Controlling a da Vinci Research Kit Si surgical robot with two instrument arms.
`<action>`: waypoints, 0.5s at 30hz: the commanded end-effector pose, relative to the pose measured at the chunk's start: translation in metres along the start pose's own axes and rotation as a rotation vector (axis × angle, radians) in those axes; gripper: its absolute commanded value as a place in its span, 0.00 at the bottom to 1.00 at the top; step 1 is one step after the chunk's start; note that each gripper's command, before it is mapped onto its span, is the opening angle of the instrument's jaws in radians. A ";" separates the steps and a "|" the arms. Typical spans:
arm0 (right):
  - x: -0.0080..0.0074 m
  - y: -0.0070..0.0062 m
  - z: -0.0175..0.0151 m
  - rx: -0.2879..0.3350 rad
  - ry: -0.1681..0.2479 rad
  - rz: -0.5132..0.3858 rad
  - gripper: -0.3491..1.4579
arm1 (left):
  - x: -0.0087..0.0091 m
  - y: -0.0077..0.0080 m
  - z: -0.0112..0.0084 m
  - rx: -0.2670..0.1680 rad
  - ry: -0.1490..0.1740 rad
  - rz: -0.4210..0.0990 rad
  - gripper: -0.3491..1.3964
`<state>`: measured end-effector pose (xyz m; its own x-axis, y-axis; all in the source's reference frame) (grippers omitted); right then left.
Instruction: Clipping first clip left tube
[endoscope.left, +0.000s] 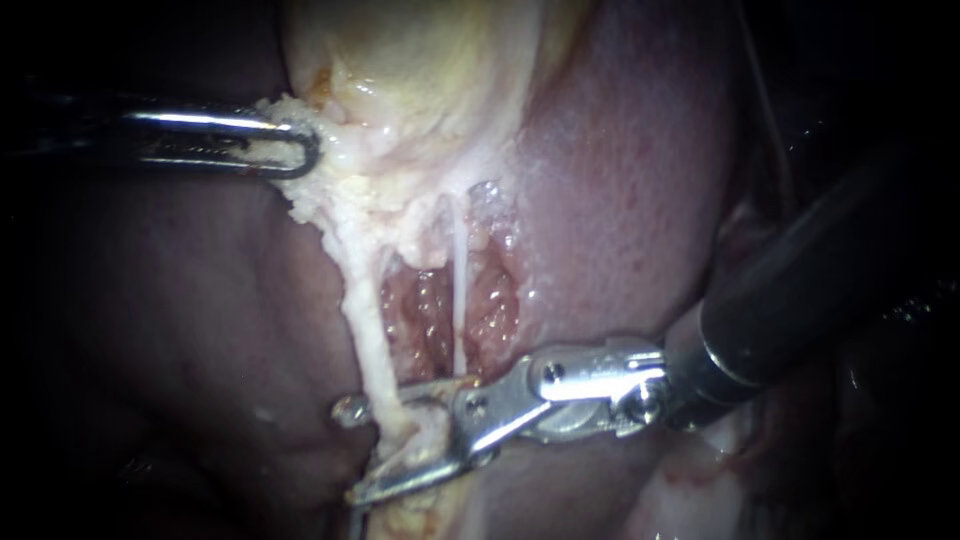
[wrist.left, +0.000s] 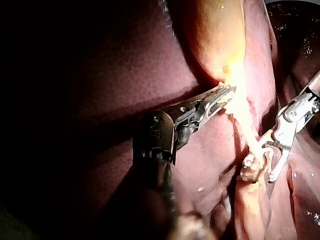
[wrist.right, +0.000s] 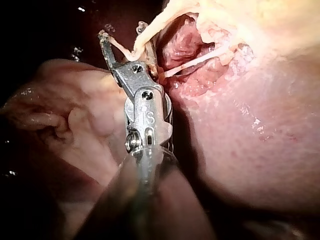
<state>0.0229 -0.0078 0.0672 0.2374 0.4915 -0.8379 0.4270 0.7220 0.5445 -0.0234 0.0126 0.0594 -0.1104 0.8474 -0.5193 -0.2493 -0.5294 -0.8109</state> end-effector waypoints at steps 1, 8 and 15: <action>0.0000 0.0000 0.0001 0.000 -0.001 0.006 0.42 | 0.0000 0.0000 0.0000 -0.001 0.000 0.000 0.00; 0.0002 0.0005 -0.0005 0.000 0.003 0.103 0.34 | 0.0000 -0.0001 0.0000 -0.001 0.000 0.000 0.00; 0.0008 0.0009 -0.0013 -0.001 0.007 0.167 0.18 | 0.0000 -0.0001 0.0000 -0.001 0.000 0.000 0.00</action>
<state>0.0223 -0.0061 0.0671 0.3014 0.6134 -0.7300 0.3791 0.6254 0.6820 -0.0234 0.0127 0.0595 -0.1105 0.8474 -0.5194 -0.2483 -0.5295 -0.8111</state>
